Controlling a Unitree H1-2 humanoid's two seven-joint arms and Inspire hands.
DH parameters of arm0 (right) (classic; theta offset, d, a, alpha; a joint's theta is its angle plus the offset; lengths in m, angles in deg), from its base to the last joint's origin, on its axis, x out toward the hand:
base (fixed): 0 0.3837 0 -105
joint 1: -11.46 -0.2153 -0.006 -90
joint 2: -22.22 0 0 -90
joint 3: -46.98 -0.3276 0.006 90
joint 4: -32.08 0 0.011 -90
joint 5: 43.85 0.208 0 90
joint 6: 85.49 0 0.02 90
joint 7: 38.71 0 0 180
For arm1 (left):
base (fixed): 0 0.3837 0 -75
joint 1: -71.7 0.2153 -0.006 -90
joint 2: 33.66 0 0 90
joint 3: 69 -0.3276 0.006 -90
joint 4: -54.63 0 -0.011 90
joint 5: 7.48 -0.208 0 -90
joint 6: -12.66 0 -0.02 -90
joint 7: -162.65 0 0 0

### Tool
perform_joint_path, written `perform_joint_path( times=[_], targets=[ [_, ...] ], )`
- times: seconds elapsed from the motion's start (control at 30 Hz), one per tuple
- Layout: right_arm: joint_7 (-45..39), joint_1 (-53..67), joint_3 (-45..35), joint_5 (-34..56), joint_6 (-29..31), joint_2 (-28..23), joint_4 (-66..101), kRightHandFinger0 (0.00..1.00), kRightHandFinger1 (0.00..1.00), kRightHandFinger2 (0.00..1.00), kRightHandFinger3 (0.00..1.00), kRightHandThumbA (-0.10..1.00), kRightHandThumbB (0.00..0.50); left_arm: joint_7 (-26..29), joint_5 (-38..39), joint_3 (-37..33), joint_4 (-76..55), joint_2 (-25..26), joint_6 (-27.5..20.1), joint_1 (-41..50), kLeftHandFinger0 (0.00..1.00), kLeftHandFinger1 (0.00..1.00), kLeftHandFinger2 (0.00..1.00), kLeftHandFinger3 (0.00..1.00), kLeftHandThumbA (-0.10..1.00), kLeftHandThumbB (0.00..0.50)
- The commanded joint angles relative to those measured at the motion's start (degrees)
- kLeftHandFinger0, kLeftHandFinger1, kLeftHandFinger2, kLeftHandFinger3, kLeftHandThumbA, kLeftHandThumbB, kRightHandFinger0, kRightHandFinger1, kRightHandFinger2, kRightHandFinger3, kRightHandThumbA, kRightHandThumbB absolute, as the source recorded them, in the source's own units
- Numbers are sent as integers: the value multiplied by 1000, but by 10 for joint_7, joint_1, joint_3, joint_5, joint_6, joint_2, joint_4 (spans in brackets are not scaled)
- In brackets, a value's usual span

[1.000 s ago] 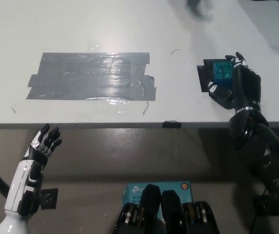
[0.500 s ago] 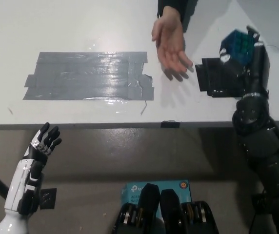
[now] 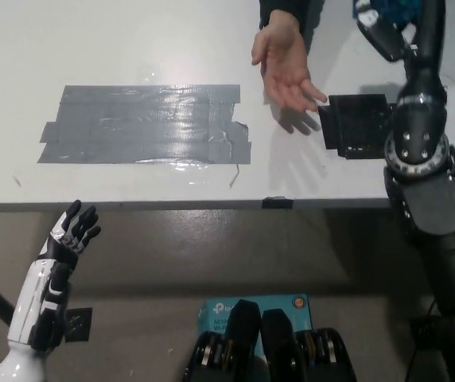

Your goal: A rubick's cube is kept in the black marked spot on the table and the robot uses its right arm to pick it up and hands it to a person

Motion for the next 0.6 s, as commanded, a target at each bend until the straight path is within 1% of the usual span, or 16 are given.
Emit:
perform_joint_path(
  times=[0.0, 0.03, 0.1, 0.13, 0.2, 0.23, 0.33, 0.47, 0.57],
  targets=[
    [-6, -91, 15, -18, 25, 6, -91, 24, 477, 907, 985, -100, 179, -3, 0, -2, -22, 4, -5, -6, 1000, 1000, 1000, 1000, 914, 95],
    [-4, -101, 17, -19, 31, 7, -110, 36, 485, 912, 985, -100, 186, -3, 1, -2, -23, 4, -4, -6, 1000, 1000, 1000, 1000, 915, 96],
    [6, -135, 25, -25, 36, 11, -177, 46, 489, 917, 978, -100, 184, -3, 1, -2, -22, 4, -5, -6, 1000, 1000, 1000, 1000, 916, 96],
    [9, -148, 29, -26, 41, 12, -203, 42, 486, 919, 977, -100, 182, -3, 1, -3, -22, 4, -5, -6, 1000, 1000, 1000, 1000, 916, 89],
    [10, -165, 34, -28, 50, 14, -239, 21, 472, 909, 968, -100, 187, -3, 0, -3, -23, 3, -5, -6, 1000, 1000, 1000, 1000, 916, 92],
    [11, -177, 39, -30, 52, 16, -264, 16, 472, 909, 962, -100, 182, -3, -1, -4, -24, 2, -4, -6, 1000, 1000, 1000, 1000, 916, 92],
    [14, -210, 55, -39, 45, 23, -331, 8, 479, 919, 949, -100, 187, -5, 4, -6, -25, 2, -4, -6, 1000, 1000, 1000, 1000, 915, 92],
    [11, -226, 65, -35, 34, 31, -375, 22, 510, 935, 941, -100, 205, -6, 8, -7, -28, 3, -1, -6, 1000, 1000, 1000, 1000, 916, 99],
    [9, -232, 71, -33, 32, 36, -395, 22, 514, 934, 938, -100, 208, -7, 10, -8, -28, 3, -1, -6, 1000, 1000, 1000, 1000, 912, 98]
  ],
)
